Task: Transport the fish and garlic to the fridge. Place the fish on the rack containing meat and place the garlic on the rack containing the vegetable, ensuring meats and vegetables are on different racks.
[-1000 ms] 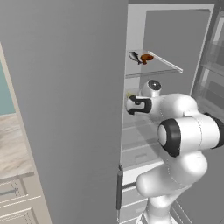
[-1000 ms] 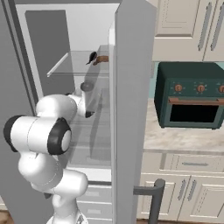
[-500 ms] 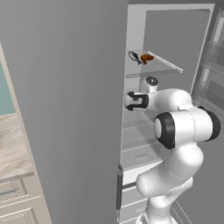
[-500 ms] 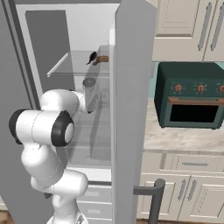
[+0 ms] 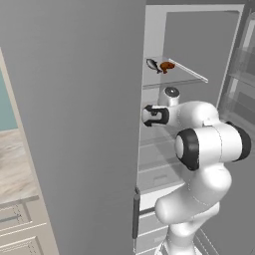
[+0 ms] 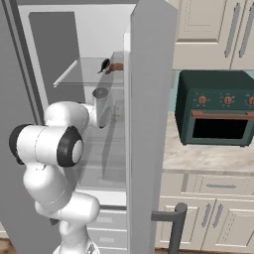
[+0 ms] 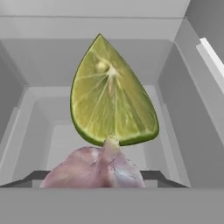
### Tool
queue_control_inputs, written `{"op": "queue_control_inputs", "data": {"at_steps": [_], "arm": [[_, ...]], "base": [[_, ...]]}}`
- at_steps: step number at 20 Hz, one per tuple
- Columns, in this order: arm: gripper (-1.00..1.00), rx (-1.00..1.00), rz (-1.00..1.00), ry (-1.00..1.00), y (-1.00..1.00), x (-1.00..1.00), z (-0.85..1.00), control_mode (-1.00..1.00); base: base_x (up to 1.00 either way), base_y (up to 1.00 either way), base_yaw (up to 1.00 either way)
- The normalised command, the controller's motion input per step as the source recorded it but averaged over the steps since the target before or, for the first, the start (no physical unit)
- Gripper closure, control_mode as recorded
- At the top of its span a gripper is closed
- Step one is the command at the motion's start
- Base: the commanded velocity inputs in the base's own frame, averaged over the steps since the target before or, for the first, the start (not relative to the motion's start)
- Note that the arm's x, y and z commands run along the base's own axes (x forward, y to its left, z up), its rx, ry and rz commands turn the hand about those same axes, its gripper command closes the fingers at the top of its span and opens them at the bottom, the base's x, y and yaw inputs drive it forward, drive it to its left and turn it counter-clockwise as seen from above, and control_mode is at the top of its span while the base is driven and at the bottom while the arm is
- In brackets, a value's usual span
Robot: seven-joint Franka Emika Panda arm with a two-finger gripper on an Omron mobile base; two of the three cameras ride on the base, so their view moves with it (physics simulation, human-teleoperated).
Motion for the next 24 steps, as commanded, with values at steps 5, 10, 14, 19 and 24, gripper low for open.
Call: {"op": "queue_control_inputs", "data": {"at_steps": [5, 10, 14, 19, 24], "arm": [[-1.0, -0.05, 0.0, 0.0, 0.01, -0.52, -0.69, -1.0], [-1.0, 0.0, 0.0, 0.0, 0.0, -0.09, -0.38, -1.0], [-1.0, 0.0, 0.0, 0.01, 0.0, -0.09, -0.22, -1.0], [-1.0, 0.0, 0.0, -0.17, 0.04, -0.62, 0.04, -1.0], [-1.0, -0.02, 0.0, -0.29, 0.15, -0.39, 0.02, -1.0]], "base": [[0.0, 0.0, 0.0], [0.0, 0.0, 0.0], [0.0, 0.0, 0.0], [0.0, 0.0, 0.0], [0.0, 0.0, 0.0]]}}
